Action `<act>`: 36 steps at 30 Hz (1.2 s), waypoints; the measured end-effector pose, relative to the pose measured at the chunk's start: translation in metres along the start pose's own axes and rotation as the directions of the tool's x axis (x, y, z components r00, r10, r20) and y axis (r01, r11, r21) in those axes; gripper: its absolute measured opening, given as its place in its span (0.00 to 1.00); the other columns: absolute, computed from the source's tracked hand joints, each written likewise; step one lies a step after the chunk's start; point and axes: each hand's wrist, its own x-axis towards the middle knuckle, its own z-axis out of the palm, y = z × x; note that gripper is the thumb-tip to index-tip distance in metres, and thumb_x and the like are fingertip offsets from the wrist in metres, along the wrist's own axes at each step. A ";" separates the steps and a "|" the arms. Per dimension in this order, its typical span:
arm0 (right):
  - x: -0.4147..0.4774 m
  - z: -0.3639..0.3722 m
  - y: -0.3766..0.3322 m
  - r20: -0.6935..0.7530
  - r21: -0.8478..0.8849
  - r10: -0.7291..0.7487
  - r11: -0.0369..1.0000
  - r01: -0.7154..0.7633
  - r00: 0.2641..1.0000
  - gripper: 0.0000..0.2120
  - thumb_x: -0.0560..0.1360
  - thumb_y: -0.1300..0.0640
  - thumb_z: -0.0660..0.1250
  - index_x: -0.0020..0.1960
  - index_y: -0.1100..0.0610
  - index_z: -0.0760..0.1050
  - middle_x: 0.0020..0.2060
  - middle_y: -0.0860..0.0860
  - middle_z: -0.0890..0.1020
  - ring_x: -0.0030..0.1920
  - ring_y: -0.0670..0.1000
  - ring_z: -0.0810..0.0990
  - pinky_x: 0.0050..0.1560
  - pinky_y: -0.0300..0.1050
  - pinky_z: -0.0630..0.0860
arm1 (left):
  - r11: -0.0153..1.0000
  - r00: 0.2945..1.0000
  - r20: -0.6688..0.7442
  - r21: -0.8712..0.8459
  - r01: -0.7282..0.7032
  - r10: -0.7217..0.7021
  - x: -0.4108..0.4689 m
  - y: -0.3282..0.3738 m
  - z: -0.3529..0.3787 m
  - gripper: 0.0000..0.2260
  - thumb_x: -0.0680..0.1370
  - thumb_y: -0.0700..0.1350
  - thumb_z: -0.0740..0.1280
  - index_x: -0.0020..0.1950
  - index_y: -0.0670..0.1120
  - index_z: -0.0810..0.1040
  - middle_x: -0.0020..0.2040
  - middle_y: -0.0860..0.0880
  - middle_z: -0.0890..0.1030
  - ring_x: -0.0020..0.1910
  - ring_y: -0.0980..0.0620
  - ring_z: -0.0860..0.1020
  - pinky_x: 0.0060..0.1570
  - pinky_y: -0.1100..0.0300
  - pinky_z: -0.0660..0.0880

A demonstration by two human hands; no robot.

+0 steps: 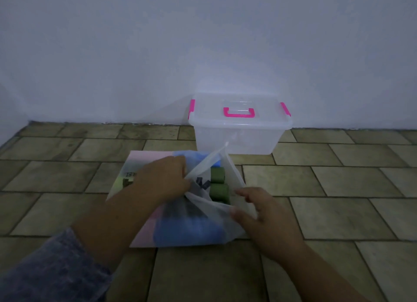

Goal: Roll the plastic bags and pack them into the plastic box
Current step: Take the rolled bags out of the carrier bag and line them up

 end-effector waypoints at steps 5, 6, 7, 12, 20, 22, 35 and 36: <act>-0.026 0.019 -0.027 0.233 -0.088 -0.302 0.940 0.329 0.924 0.17 0.72 0.45 0.64 0.60 0.44 0.76 0.59 0.43 0.75 0.59 0.44 0.71 0.57 0.34 0.64 | 0.931 0.935 -0.080 0.156 -0.329 0.344 0.012 0.004 0.025 0.34 0.72 0.47 0.64 0.72 0.63 0.51 0.77 0.56 0.51 0.75 0.49 0.52 0.69 0.34 0.54; -0.028 0.020 -0.028 0.240 -0.088 -0.326 0.931 0.355 0.914 0.16 0.72 0.46 0.64 0.59 0.46 0.78 0.58 0.44 0.76 0.59 0.46 0.72 0.58 0.35 0.64 | 0.918 0.926 -0.054 0.166 -0.360 0.373 0.013 0.008 0.032 0.31 0.74 0.49 0.61 0.73 0.62 0.50 0.78 0.58 0.46 0.76 0.50 0.47 0.69 0.32 0.48; -0.029 0.020 -0.029 0.266 -0.082 -0.333 0.927 0.365 0.905 0.15 0.72 0.47 0.65 0.57 0.48 0.79 0.58 0.46 0.77 0.59 0.47 0.72 0.59 0.35 0.64 | 0.914 0.925 -0.036 0.171 -0.368 0.379 0.014 0.009 0.039 0.28 0.76 0.54 0.56 0.74 0.61 0.49 0.78 0.59 0.44 0.77 0.51 0.44 0.68 0.30 0.45; -0.011 -0.001 -0.020 0.322 0.102 -0.153 0.987 0.126 0.934 0.06 0.69 0.50 0.64 0.45 0.44 0.78 0.44 0.42 0.82 0.45 0.39 0.78 0.44 0.34 0.75 | 0.927 0.957 0.034 0.241 -0.289 0.289 0.013 -0.019 0.056 0.39 0.68 0.75 0.47 0.73 0.64 0.34 0.76 0.56 0.33 0.76 0.46 0.37 0.65 0.28 0.44; 0.060 0.011 -0.003 0.340 0.234 0.248 0.912 -0.338 0.907 0.18 0.71 0.53 0.68 0.60 0.51 0.73 0.55 0.50 0.80 0.54 0.52 0.79 0.58 0.52 0.76 | 0.982 0.980 -0.073 0.047 -0.182 0.186 0.000 -0.027 0.076 0.34 0.66 0.77 0.42 0.63 0.71 0.23 0.75 0.57 0.32 0.76 0.47 0.38 0.67 0.32 0.40; 0.064 0.019 -0.006 0.332 0.235 0.265 0.906 -0.351 0.905 0.16 0.70 0.51 0.70 0.57 0.50 0.74 0.53 0.51 0.81 0.52 0.52 0.80 0.58 0.54 0.76 | 0.984 0.975 -0.131 0.028 -0.176 0.179 -0.003 -0.026 0.082 0.34 0.67 0.76 0.41 0.65 0.71 0.25 0.76 0.57 0.34 0.76 0.49 0.39 0.68 0.34 0.38; 0.060 0.022 0.003 0.303 0.233 0.263 0.911 -0.339 0.916 0.13 0.64 0.42 0.72 0.40 0.49 0.75 0.38 0.47 0.82 0.40 0.47 0.80 0.38 0.43 0.76 | 0.986 0.969 -0.182 0.003 -0.168 0.166 -0.008 -0.024 0.084 0.33 0.69 0.75 0.42 0.67 0.70 0.27 0.77 0.57 0.36 0.74 0.53 0.36 0.68 0.38 0.35; 0.060 0.023 0.002 0.302 0.228 0.266 0.912 -0.340 0.915 0.14 0.64 0.42 0.72 0.41 0.50 0.75 0.38 0.48 0.82 0.40 0.47 0.81 0.39 0.45 0.77 | 0.986 0.969 -0.183 0.002 -0.167 0.165 -0.008 -0.024 0.084 0.33 0.69 0.75 0.42 0.67 0.69 0.28 0.77 0.58 0.36 0.74 0.53 0.36 0.68 0.38 0.35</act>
